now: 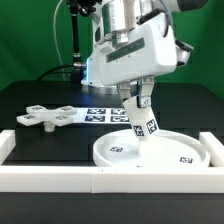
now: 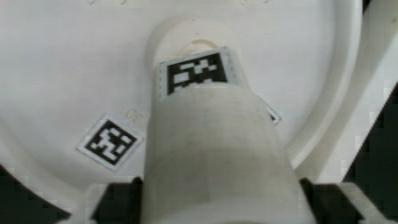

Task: Assemble round table

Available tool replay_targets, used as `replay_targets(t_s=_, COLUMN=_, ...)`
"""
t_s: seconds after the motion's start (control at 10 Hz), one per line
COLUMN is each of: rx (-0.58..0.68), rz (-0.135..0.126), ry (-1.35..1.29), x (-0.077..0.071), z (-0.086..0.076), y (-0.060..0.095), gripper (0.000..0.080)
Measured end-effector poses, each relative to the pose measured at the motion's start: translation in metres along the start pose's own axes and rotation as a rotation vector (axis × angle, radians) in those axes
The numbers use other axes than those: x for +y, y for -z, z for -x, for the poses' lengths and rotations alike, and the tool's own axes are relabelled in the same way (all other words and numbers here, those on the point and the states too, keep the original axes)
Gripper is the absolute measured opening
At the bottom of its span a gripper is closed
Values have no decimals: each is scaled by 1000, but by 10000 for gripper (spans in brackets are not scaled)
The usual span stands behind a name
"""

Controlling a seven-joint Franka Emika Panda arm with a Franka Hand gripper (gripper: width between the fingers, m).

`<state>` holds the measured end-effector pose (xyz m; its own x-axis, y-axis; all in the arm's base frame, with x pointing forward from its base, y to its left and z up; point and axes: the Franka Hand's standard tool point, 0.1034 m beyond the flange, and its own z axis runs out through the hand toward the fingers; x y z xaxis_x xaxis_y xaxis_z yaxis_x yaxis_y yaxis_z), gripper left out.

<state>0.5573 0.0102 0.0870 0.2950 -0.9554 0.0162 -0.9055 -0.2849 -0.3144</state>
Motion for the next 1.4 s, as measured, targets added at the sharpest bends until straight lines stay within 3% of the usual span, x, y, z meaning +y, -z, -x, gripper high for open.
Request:
replay_targets(t_s=0.8, rx=-26, rz=3, ry=-461, x=3, z=16, y=2, gripper=416)
replay_targets(t_s=1.0, rx=-28, rz=2, ry=-450, x=3, z=17, y=2, gripper=599)
replay_targets(t_s=1.2, rx=-40, rz=17, ry=-337, x=4, z=16, y=1, gripper=639)
replay_targets(t_s=1.4, rx=-37, rz=13, ry=-103, x=4, z=13, y=2, gripper=647)
